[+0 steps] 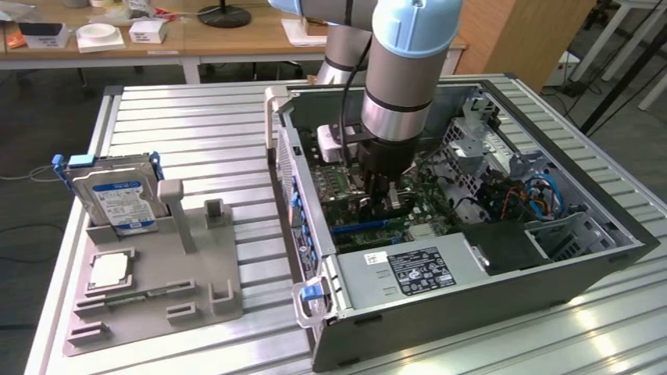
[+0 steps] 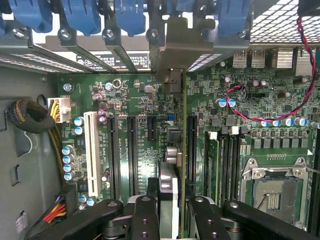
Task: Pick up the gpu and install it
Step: 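Insert the gpu into the slot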
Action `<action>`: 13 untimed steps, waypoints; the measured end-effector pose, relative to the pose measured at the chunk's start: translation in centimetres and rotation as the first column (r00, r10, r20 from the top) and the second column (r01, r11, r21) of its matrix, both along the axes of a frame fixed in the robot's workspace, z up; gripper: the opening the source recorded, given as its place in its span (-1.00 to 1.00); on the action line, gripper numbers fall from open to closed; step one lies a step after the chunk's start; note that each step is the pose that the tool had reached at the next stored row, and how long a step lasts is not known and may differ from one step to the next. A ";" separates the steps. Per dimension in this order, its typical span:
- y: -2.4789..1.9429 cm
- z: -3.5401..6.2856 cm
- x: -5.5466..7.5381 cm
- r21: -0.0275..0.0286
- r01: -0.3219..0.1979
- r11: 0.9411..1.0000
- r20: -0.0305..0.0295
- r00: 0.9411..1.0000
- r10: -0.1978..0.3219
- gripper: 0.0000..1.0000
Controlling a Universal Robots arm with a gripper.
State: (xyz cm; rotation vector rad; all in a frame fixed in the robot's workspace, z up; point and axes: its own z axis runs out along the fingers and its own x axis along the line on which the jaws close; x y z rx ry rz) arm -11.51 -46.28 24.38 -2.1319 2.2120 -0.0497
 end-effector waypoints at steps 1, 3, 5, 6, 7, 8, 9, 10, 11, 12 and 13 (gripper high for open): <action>0.00 0.00 0.0 0.000 0.000 1.000 0.000 1.000 0.000 -0.44; 0.01 0.00 0.0 0.000 0.000 1.000 0.000 1.000 0.000 -0.44; 0.01 0.00 0.0 0.000 0.000 1.000 0.000 1.000 0.000 -0.44; 0.02 0.00 0.0 0.000 0.000 1.000 0.000 1.000 0.000 -0.44; 0.02 0.00 0.0 0.000 0.000 1.000 0.000 1.000 0.000 -0.44; 0.01 0.02 0.0 0.000 0.000 1.000 0.000 1.000 0.000 -0.44; 0.01 0.07 0.0 0.000 0.000 1.000 0.000 1.000 0.000 -0.44; 0.01 0.13 0.0 0.000 0.000 1.000 0.000 1.000 0.000 -0.44; 0.01 0.20 0.0 0.000 0.000 1.000 0.000 1.000 0.000 -0.44; 0.02 0.22 0.0 0.000 0.000 1.000 0.000 1.000 0.000 -0.44; 0.02 0.22 0.0 0.000 0.000 1.000 0.000 1.000 0.000 -0.44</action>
